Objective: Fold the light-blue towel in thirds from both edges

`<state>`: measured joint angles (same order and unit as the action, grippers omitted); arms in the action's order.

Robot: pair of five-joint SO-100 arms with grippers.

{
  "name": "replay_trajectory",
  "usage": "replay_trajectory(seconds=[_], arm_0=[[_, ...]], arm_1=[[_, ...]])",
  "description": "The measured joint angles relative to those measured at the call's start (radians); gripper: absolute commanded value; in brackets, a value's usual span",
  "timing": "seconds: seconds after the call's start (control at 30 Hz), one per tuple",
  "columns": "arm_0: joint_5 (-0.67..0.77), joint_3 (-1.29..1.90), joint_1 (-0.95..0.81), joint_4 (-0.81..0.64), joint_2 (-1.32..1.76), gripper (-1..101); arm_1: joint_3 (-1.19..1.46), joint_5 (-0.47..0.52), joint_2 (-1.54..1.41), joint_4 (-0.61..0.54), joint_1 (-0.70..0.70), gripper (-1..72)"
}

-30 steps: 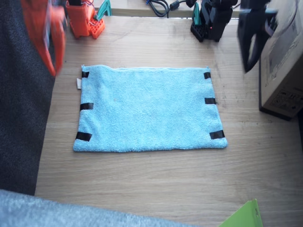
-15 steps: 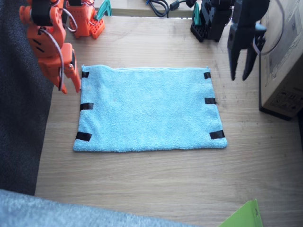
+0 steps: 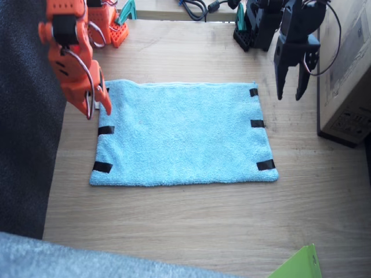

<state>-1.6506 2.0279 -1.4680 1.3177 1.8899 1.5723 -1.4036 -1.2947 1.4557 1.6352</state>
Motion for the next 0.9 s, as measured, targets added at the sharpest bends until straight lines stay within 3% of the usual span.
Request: replay_trajectory(seconds=[0.9], arm_0=[[0.021, 0.035, 0.121, -0.040, -0.178, 33]], arm_1=[[0.021, 0.020, 0.034, -0.020, -0.002, 24.7]])
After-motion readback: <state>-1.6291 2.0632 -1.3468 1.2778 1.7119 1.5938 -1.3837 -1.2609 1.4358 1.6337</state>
